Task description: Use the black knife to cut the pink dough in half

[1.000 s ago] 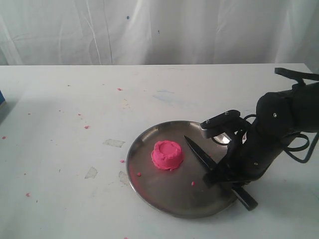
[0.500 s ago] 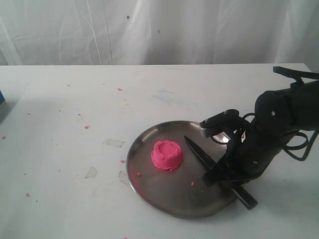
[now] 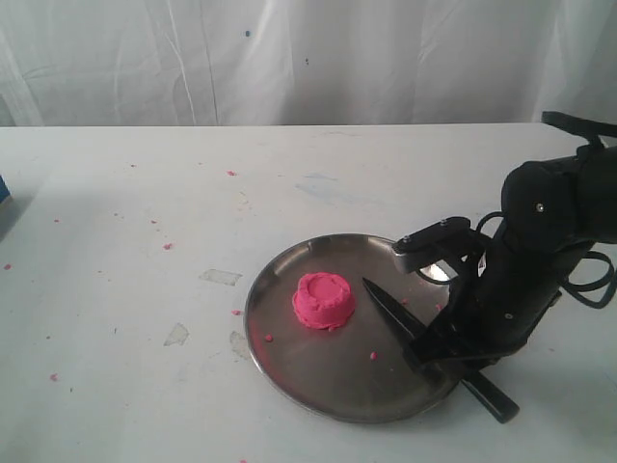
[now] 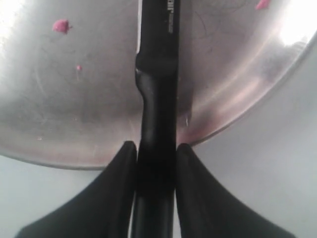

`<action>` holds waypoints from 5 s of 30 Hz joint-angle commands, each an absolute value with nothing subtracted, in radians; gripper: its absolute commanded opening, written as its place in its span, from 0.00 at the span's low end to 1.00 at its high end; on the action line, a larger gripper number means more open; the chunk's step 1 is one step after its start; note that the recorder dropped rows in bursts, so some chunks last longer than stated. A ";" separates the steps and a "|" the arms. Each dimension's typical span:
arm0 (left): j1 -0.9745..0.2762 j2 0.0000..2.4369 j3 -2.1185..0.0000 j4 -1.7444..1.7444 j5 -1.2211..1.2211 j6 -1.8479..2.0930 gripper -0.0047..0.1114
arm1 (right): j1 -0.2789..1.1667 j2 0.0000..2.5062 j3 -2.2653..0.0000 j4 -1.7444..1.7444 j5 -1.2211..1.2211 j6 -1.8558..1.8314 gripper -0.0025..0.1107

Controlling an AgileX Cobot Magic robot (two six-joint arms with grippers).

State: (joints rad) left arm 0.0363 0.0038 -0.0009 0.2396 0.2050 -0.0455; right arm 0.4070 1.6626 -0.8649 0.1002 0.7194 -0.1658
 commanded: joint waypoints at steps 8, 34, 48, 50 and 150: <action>0.035 0.000 0.000 0.241 0.203 -0.048 0.04 | 0.407 1.657 -0.859 0.099 0.716 -0.179 0.35; 0.035 0.000 0.000 0.241 0.203 -0.048 0.04 | 0.359 1.116 -0.796 0.022 0.290 0.288 0.02; 0.035 0.000 0.000 -0.005 -0.429 -0.321 0.04 | 0.357 0.744 -0.569 -0.177 -0.055 0.116 0.02; 0.035 0.000 0.000 -0.005 -0.526 -0.372 0.04 | 0.357 0.741 -0.556 -0.177 -0.062 0.088 0.02; -0.549 1.526 -1.025 -0.957 0.578 0.942 0.04 | -0.150 1.693 -0.868 0.676 1.215 -0.617 0.38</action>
